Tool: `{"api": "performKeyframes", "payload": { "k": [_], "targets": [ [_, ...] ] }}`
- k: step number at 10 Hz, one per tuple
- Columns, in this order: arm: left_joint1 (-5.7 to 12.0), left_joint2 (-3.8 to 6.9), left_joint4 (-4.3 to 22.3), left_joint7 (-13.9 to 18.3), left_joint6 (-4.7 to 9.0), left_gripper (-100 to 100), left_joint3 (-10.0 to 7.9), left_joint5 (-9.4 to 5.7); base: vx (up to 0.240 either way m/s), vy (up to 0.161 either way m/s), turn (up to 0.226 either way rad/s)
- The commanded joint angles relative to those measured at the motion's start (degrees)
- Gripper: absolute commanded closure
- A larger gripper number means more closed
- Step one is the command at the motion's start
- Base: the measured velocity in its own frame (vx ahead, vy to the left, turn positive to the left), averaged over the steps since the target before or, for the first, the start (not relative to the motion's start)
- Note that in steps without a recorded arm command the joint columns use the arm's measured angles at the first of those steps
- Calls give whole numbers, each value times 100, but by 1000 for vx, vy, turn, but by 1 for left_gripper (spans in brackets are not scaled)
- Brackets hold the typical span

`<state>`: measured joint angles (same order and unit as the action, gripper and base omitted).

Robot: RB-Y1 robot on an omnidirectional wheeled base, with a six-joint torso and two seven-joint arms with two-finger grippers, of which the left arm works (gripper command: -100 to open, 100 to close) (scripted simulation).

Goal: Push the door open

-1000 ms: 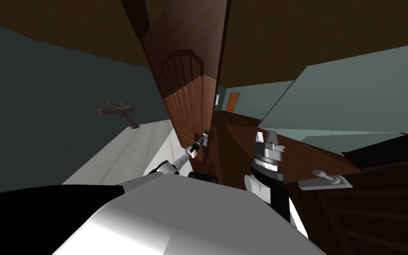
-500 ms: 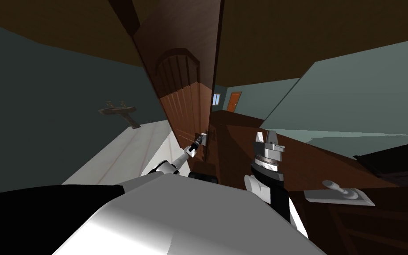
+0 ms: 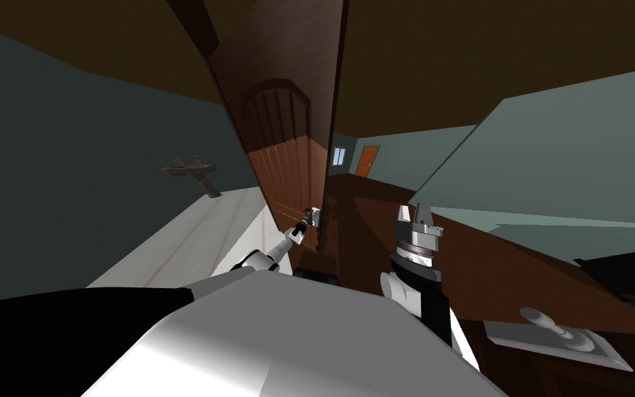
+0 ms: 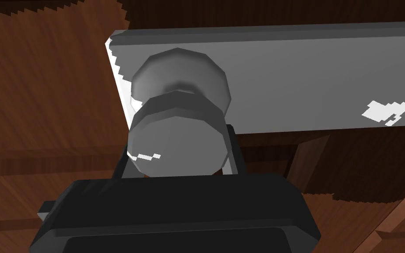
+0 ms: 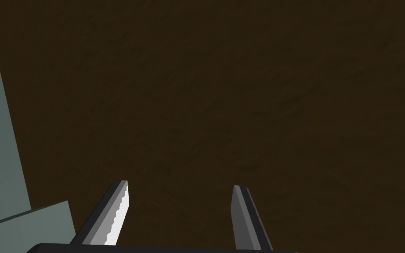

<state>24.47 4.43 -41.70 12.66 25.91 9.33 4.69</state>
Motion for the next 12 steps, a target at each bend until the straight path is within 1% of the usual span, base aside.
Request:
{"api": "performKeyframes", "payload": {
  "k": [1,2,3,5,10,11,12],
  "targets": [
    [5,76,-90,-32,-16,100,-148,-43,134,-167,51],
    [5,76,-90,-32,-16,100,-148,-43,93,-107,18],
    [8,74,-70,-98,-26,100,-289,-80,105,-158,65],
    [11,69,-52,-156,-34,100,-412,-112,138,-168,80],
    [17,48,-18,-264,-49,100,-641,-173,123,-161,57],
    [-10,99,-33,-258,-66,100,-646,-170,52,-48,45],
    [-5,134,-35,-286,-65,100,-735,-198,102,-63,50]
  ]
}}
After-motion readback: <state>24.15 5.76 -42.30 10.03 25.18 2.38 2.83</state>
